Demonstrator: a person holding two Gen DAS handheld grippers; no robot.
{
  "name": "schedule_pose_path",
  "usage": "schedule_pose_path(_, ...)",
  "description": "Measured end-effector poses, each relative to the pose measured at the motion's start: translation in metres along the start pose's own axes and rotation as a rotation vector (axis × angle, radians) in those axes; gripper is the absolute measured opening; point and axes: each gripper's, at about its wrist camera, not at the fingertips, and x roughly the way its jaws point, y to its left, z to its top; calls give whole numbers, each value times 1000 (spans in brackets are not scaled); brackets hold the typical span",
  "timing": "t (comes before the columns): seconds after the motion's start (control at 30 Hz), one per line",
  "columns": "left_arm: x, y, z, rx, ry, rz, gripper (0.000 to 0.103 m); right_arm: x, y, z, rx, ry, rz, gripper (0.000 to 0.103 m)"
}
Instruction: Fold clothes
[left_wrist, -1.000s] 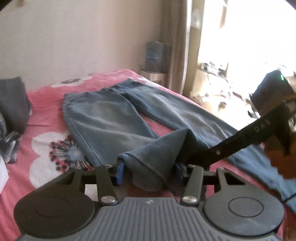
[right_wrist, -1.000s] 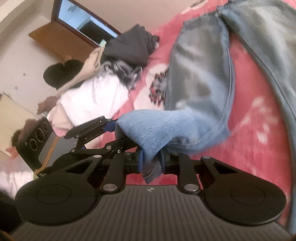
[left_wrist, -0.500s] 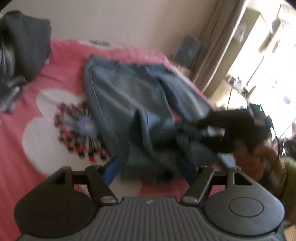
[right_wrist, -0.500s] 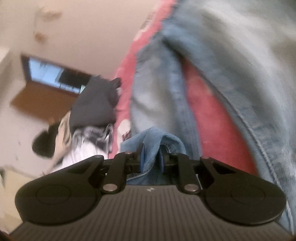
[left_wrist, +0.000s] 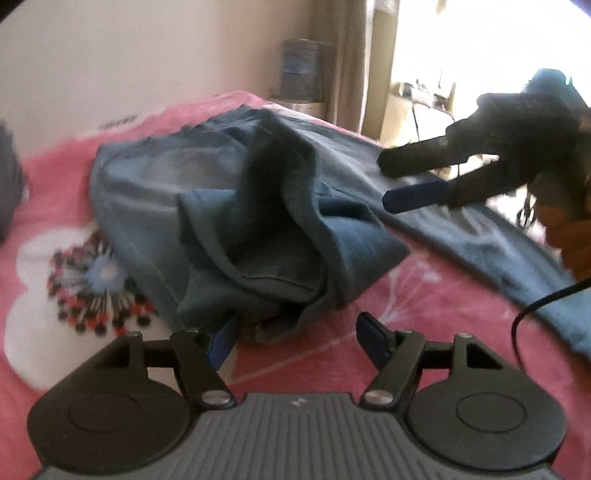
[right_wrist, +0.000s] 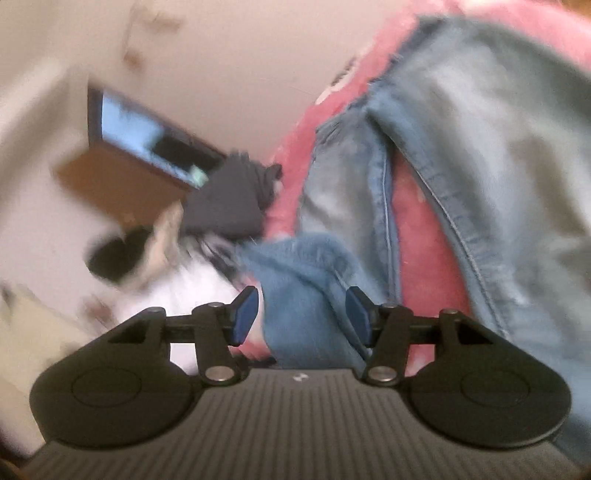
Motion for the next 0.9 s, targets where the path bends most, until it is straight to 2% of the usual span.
schedule_pose_path(0.07, 3, -6, -2, 45, -6, 27, 69, 3, 12, -11, -113, 23, -62, 52)
schedule_pose_path(0.17, 7, -10, -4, 91, -15, 78, 53, 15, 18, -29, -240, 94, -114, 51)
schedule_pose_path(0.23, 7, -7, -5, 91, -20, 98, 39, 23, 23, -36, -325, 125, -166, 41)
schedule_pose_path(0.27, 6, -6, -5, 87, -23, 103, 37, 27, 26, -38, -368, 136, -192, 28)
schedule_pose_path(0.3, 4, -5, -4, 81, -27, 106, 32, 28, 29, -39, -389, 140, -205, 20)
schedule_pose_path(0.37, -3, -3, -1, 65, -42, 107, 23, 23, 34, -37, -394, 137, -202, 12)
schedule_pose_path(0.43, -12, 1, 4, 31, -47, 94, 18, 14, 36, -30, -320, 123, -145, 10)
schedule_pose_path(0.5, -24, 6, 10, -19, -44, 66, 18, 4, 33, -21, -175, 111, -44, 9)
schedule_pose_path(0.57, -39, 14, 16, -96, -35, -14, 19, -6, 25, -14, 2, 105, 71, 9)
schedule_pose_path(0.63, -52, 21, 20, -164, -23, -89, 30, -16, 5, -17, 247, 113, 229, 4)
schedule_pose_path(0.67, -52, 21, 18, -174, -13, -112, 32, -20, -8, -23, 392, 119, 331, 2)
schedule_pose_path(0.7, -53, 21, 16, -183, -2, -136, 36, -24, -18, -32, 478, 125, 374, 2)
schedule_pose_path(0.77, -53, 21, 12, -202, 19, -183, 45, -31, -33, -52, 590, 138, 395, 2)
schedule_pose_path(0.9, -30, 10, 1, -162, 88, -187, 47, -40, -49, -79, 544, 159, 174, 5)
